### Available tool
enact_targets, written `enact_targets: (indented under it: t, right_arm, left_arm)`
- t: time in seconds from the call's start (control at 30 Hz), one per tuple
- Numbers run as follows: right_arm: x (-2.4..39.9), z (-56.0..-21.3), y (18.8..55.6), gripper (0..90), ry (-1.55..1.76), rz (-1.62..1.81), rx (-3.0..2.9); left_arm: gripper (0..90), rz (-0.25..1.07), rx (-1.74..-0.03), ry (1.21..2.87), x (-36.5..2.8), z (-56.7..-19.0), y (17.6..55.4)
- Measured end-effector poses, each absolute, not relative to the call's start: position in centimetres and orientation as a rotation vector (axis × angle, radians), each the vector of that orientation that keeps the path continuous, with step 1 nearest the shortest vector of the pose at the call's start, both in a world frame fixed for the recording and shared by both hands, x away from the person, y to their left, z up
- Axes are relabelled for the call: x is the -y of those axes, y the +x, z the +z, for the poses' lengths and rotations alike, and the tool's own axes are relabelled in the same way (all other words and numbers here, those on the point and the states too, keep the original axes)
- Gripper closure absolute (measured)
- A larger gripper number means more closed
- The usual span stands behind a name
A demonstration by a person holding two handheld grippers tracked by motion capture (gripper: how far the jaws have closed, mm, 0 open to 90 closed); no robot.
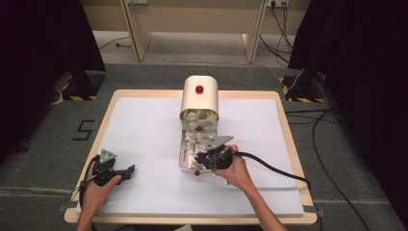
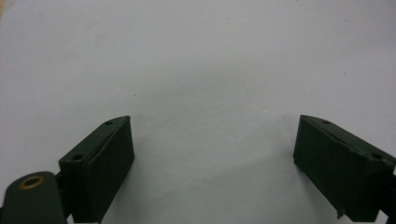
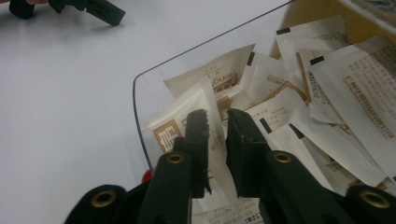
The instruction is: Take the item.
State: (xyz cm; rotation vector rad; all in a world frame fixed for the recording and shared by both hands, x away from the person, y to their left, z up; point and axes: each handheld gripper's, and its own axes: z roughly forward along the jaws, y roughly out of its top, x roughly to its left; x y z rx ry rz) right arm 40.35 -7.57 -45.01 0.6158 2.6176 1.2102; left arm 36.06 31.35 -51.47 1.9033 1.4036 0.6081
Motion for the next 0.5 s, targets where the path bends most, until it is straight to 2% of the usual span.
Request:
enact_targets:
  t: [0.13, 0.5]
  right_arm:
    - [7.99, -44.39, 40.09, 85.9, 0.571, 1.224, -2.640]
    - [7.95, -44.50, 39.57, 90.0, 0.506, 1.181, -2.670]
  left_arm:
    - [11.4, 0.608, -1.403, 1.903, -31.35, -51.47, 36.06]
    - [11.4, 0.607, -1.403, 1.903, -31.35, -51.47, 36.07]
